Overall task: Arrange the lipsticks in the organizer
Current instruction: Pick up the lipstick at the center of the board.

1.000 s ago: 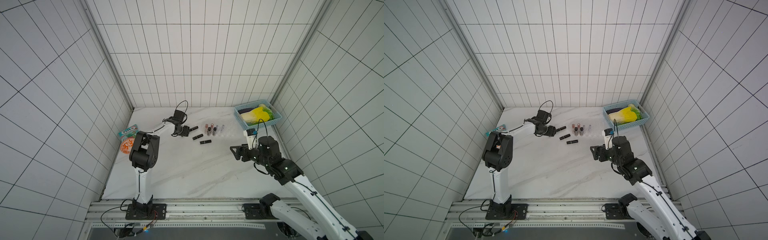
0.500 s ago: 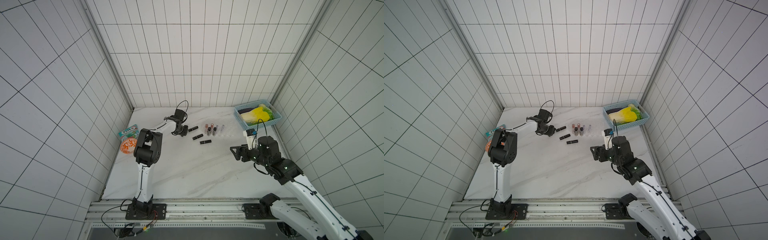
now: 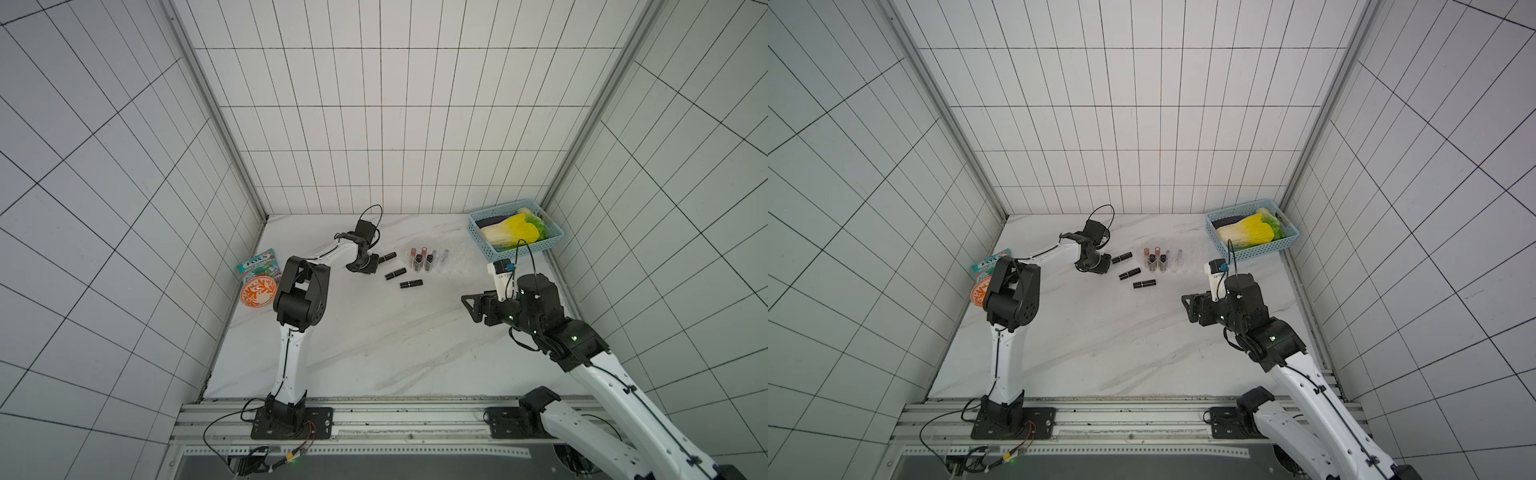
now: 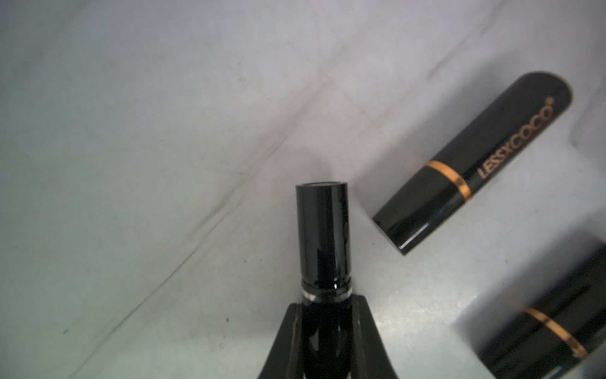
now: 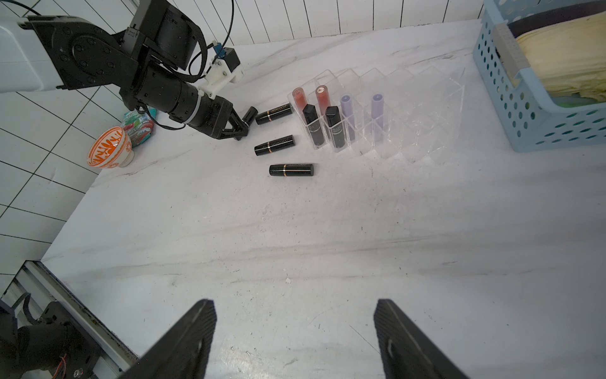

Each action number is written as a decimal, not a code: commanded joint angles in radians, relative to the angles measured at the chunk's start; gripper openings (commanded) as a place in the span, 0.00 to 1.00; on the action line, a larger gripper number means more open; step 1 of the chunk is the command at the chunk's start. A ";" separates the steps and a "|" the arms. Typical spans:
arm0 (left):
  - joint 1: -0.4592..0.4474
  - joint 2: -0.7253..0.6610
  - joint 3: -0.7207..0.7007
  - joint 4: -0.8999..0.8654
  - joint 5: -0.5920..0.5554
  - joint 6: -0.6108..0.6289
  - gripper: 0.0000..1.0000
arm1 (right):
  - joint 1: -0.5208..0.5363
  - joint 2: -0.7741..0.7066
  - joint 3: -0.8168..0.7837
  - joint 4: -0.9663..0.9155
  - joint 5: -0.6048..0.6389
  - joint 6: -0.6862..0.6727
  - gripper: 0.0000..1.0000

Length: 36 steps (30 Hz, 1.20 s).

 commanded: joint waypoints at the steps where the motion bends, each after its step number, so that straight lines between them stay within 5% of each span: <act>1: -0.006 -0.009 -0.027 -0.053 -0.042 -0.011 0.04 | -0.014 -0.007 0.030 -0.010 -0.013 -0.004 0.79; 6: -0.045 -0.185 -0.124 -0.076 -0.025 -0.033 0.03 | -0.014 0.011 0.058 -0.008 -0.036 -0.004 0.80; 12: -0.162 -0.380 -0.080 -0.309 0.162 -0.092 0.05 | -0.015 0.117 0.176 -0.037 -0.138 -0.046 0.81; 20: -0.289 -0.636 -0.184 -0.464 0.333 -0.098 0.06 | -0.027 0.361 0.380 -0.170 -0.463 -0.158 0.78; 31: -0.348 -0.862 -0.216 -0.458 0.551 -0.088 0.06 | -0.024 0.421 0.426 -0.161 -0.923 -0.226 0.79; 36: -0.388 -0.887 -0.193 -0.457 0.603 -0.072 0.06 | 0.027 0.426 0.416 -0.101 -0.988 -0.217 0.79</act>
